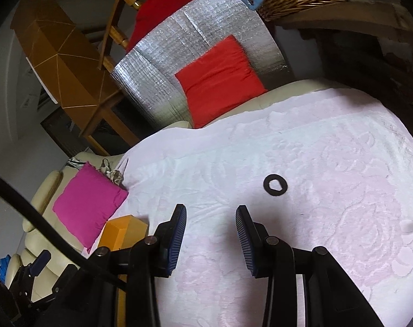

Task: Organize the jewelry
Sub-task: 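Move both tools back toward the purple bracelet and black ring, then grasp the black ring with the right tool while the left tool grasps the purple bead bracelet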

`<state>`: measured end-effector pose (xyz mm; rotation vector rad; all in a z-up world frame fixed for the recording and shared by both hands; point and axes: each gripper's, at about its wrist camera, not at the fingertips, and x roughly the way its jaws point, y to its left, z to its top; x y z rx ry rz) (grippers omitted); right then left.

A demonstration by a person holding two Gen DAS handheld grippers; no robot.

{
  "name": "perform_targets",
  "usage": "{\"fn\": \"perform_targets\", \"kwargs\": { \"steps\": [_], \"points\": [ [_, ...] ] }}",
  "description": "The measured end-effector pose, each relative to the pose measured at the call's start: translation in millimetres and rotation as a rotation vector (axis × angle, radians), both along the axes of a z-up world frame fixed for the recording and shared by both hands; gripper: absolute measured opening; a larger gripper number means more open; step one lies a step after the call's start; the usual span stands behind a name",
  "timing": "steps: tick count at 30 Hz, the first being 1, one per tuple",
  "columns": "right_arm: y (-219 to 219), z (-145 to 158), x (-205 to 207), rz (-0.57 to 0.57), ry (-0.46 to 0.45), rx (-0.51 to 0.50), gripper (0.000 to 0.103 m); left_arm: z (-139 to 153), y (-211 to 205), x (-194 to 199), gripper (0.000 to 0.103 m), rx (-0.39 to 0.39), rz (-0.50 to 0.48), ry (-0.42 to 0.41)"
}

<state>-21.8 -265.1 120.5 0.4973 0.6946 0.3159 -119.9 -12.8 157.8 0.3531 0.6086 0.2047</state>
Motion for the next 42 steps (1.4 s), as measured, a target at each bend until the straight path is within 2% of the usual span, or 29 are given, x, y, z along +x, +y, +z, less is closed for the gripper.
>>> {"fn": "perform_targets", "kwargs": {
  "steps": [17, 28, 37, 42],
  "points": [
    [-29.3, -11.1, 4.4, -0.052, 0.036, 0.015, 0.040, -23.2, -17.5, 18.0, 0.079, -0.013, -0.043, 0.063],
    [-63.7, -43.7, 39.2, -0.120, 0.129, 0.101, 0.040, -73.8, -1.4, 41.4, 0.079, -0.101, -0.087, 0.249],
    [-28.2, -81.6, 101.3, -0.079, 0.210, -0.051, 0.038, -82.7, 27.9, 57.4, 0.079, -0.197, -0.097, 0.289],
    [-17.9, -98.5, 122.2, -0.136, 0.240, -0.118, 0.038, -87.4, 42.8, 79.3, 0.079, -0.251, -0.104, 0.312]
  ]
}}
